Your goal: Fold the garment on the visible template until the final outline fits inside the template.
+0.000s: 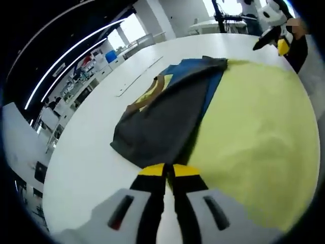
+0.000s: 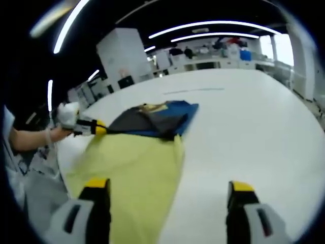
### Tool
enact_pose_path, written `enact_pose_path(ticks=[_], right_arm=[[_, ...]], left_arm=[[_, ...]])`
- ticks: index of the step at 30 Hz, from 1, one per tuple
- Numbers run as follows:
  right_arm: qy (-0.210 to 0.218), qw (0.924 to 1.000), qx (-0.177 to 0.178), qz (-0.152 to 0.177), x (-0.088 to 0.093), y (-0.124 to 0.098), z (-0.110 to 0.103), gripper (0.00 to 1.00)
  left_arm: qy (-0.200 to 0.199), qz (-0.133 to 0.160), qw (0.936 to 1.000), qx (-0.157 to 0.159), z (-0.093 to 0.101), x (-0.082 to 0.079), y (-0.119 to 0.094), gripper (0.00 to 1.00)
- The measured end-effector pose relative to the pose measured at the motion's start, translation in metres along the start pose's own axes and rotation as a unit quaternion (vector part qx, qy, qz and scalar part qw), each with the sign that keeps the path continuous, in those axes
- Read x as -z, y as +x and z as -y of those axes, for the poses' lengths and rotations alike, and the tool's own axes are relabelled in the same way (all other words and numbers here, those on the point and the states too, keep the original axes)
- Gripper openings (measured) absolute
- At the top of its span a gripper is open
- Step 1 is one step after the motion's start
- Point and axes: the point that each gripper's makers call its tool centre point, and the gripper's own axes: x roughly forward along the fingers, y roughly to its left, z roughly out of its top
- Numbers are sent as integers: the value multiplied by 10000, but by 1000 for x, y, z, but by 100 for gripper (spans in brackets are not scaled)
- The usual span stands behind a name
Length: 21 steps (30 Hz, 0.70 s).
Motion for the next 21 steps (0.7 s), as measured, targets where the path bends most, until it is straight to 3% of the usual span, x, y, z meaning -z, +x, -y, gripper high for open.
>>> enact_pose_path(ticks=[11,16,21], right_arm=[[27,10000,-48,-21,2,2,-2,96],[29,10000,-65,-30,2,2,-3,96],[37,10000,-59,-28,2,2,-3,96]], left_arm=[[-24,142,9993,-352,-16,7,-16,0],[-287,147,9983,-487,-24,22,-20,0],[-479,7,9979,-435,-20,43,-18,0]])
